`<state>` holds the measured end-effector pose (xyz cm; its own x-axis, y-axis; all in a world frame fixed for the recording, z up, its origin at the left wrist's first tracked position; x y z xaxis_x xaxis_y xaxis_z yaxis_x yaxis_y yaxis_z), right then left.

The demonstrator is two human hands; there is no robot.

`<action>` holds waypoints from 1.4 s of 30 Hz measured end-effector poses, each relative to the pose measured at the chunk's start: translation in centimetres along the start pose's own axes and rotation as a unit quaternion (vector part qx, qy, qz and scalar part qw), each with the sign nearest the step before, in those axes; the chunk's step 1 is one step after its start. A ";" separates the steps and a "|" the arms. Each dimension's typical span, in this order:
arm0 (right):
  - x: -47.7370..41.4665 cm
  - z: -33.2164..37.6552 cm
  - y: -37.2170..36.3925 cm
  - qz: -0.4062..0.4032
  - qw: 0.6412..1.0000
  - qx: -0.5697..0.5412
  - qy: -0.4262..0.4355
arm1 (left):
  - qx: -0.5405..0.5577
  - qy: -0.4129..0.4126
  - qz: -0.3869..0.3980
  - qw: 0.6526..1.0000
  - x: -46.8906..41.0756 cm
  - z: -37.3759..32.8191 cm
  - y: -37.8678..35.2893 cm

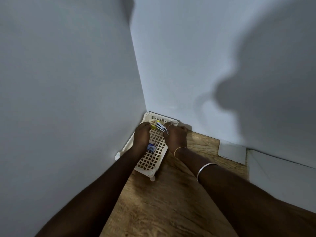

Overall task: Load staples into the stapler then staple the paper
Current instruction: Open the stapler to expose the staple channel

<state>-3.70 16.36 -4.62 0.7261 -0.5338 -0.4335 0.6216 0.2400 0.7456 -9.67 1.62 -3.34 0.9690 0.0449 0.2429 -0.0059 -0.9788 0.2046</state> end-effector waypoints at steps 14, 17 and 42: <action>9.6 -2.3 15.2 0.058 0.767 -0.528 -0.360 | 0.285 0.161 0.215 0.920 17.2 -0.4 -3.6; 11.8 -3.4 18.1 0.075 0.740 -0.552 -0.377 | 0.303 0.159 0.234 0.910 20.7 -0.3 -4.4; 26.2 -12.6 24.0 -0.122 0.752 -0.466 -0.450 | 0.269 0.198 0.176 0.926 31.1 7.0 -5.8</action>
<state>33.89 18.33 -4.45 0.3244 -0.8859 0.3317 0.9447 0.2857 -0.1610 22.25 7.31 -3.61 0.7632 -0.3298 0.5557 -0.0761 -0.8999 -0.4295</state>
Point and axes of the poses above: each hand's wrist, its own x-axis away from the middle knuckle, its own y-axis out of the back of the hand, z = x × y, the point moved 7 cm from there along -x, towards the middle knuckle, and after that the axes turned 14 degrees about -z, right-handed, at the moved point
